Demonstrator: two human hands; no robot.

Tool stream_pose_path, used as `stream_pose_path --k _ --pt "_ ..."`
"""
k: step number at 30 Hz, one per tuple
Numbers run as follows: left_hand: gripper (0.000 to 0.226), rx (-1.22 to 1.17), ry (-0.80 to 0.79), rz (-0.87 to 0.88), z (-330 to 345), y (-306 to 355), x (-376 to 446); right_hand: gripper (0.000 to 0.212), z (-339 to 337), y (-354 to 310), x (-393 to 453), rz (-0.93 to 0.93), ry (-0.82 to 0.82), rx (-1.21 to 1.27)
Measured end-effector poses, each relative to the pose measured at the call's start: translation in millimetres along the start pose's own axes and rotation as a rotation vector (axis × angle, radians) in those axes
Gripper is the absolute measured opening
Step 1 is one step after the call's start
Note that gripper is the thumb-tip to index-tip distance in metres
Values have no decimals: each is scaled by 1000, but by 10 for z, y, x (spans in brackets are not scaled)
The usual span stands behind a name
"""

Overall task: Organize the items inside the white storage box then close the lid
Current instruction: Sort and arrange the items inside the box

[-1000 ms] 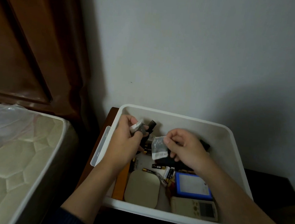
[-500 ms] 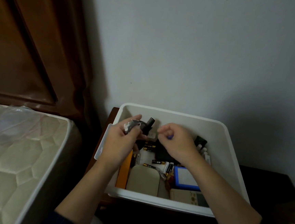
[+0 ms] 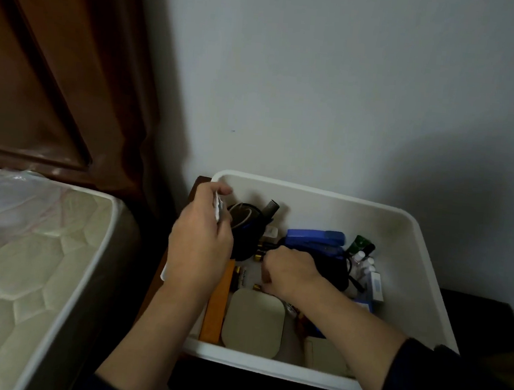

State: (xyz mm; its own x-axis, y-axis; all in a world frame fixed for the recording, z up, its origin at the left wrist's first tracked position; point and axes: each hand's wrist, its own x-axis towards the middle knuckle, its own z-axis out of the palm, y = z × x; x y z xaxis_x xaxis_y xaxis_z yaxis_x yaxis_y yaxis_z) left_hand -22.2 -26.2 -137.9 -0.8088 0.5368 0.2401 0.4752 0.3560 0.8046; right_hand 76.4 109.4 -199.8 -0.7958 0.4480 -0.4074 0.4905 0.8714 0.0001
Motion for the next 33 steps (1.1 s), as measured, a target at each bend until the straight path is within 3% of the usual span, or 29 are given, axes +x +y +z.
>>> stream_pose_path --k 5,10,25,30,33 --pt "31 158 -54 2 34 95 -32 15 99 0 119 -21 64 -1" --pt "29 128 -28 -71 51 115 -23 16 129 -11 203 -47 139 25" --pt "30 117 -16 -65 72 100 -19 14 211 30 226 7 183 124" --pt "32 122 -25 -51 67 101 -14 11 204 17 225 162 221 326" --pt "32 114 -29 -46 68 94 -11 15 153 76 258 167 233 293"
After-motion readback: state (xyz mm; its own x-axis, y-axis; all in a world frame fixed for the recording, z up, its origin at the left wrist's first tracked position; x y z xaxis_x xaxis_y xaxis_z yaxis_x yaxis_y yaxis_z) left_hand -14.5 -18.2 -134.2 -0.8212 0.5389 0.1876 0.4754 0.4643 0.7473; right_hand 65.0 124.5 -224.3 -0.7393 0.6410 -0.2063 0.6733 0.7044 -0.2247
